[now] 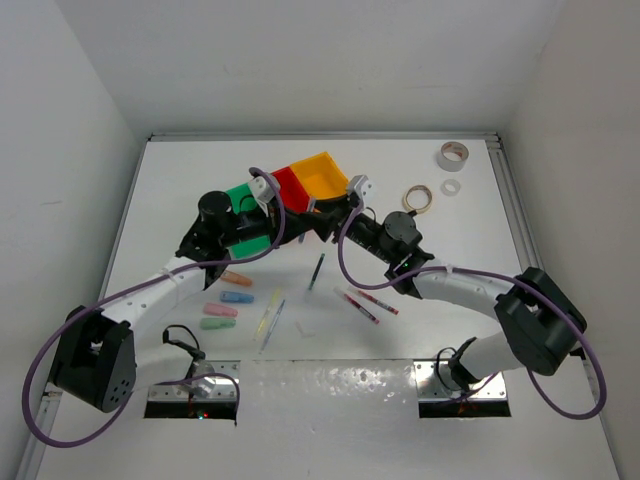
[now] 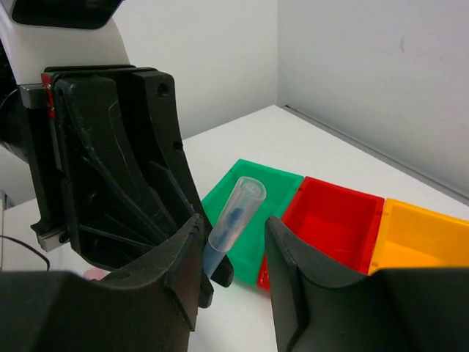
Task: Sort the stationery into containers
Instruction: Close the pen cap on the pen, then place the pen in the storage box.
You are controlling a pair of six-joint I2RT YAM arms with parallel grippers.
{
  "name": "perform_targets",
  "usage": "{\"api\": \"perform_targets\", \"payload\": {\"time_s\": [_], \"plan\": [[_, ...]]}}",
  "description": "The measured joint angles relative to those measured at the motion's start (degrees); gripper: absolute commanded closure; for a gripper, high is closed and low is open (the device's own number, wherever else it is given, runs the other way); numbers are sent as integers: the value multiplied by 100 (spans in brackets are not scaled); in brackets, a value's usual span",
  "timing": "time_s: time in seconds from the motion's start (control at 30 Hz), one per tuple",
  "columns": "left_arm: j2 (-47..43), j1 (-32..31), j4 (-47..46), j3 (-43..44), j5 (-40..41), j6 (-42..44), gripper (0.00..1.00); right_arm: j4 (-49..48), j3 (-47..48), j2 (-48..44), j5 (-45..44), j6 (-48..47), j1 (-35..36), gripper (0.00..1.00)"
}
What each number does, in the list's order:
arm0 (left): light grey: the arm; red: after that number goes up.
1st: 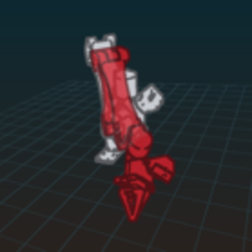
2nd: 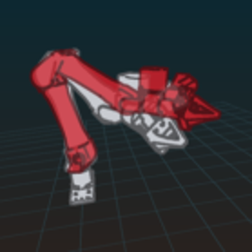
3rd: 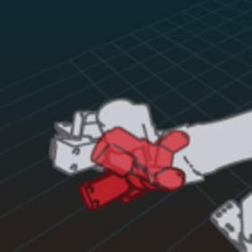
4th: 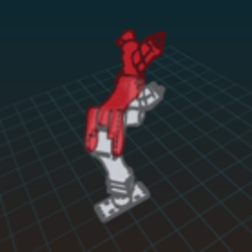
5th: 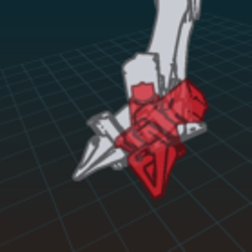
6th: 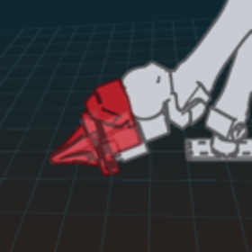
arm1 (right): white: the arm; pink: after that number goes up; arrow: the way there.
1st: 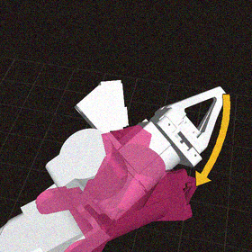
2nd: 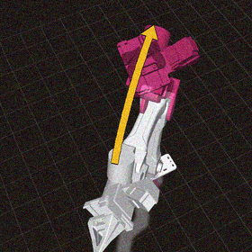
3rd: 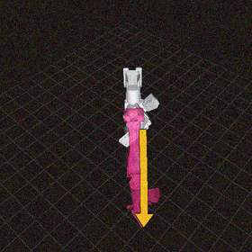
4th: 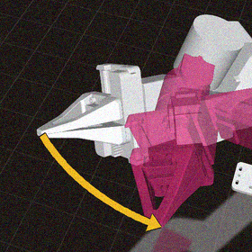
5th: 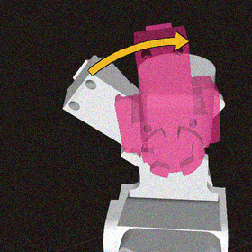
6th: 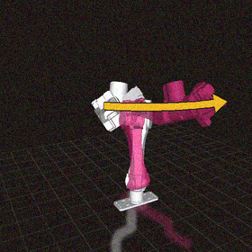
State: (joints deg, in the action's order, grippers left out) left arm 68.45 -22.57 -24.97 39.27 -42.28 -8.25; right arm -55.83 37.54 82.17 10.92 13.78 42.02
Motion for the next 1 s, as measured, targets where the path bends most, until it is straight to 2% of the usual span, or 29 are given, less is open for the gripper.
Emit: {"api": "perform_targets", "payload": {"time_s": [0.07,0.1,0.17,0.3,0.4,0.43,0.47,0.5,0.53,0.7,0.87,1.0], "plan": [[0,0,-9,0,2,0,100,33,26,0,46,11,-7,72],[0,0,-15,0,7,0,100,61,48,0,101,22,-7,86],[0,0,-57,0,24,26,100,103,105,0,225,96,-2,100],[-22,2,-199,0,37,57,100,44,155,9,302,256,-24,100],[-24,0,-214,0,70,72,73,13,162,26,341,380,-59,100],[-24,0,-225,0,101,70,52,13,170,35,363,409,-76,100],[-33,2,-251,0,127,92,40,66,177,39,372,426,-116,100],[-50,7,-267,-2,166,59,14,157,190,57,385,450,-195,100],[-68,7,-348,-2,214,87,2,269,208,81,420,476,-256,100],[-291,7,-385,7,605,74,0,1569,782,437,540,503,-654,100],[-551,11,195,17,1598,221,0,3497,2964,1449,372,52,-1058,100],[-708,17,839,17,2573,343,0,4765,4903,2570,-223,-514,-1180,100]]}}
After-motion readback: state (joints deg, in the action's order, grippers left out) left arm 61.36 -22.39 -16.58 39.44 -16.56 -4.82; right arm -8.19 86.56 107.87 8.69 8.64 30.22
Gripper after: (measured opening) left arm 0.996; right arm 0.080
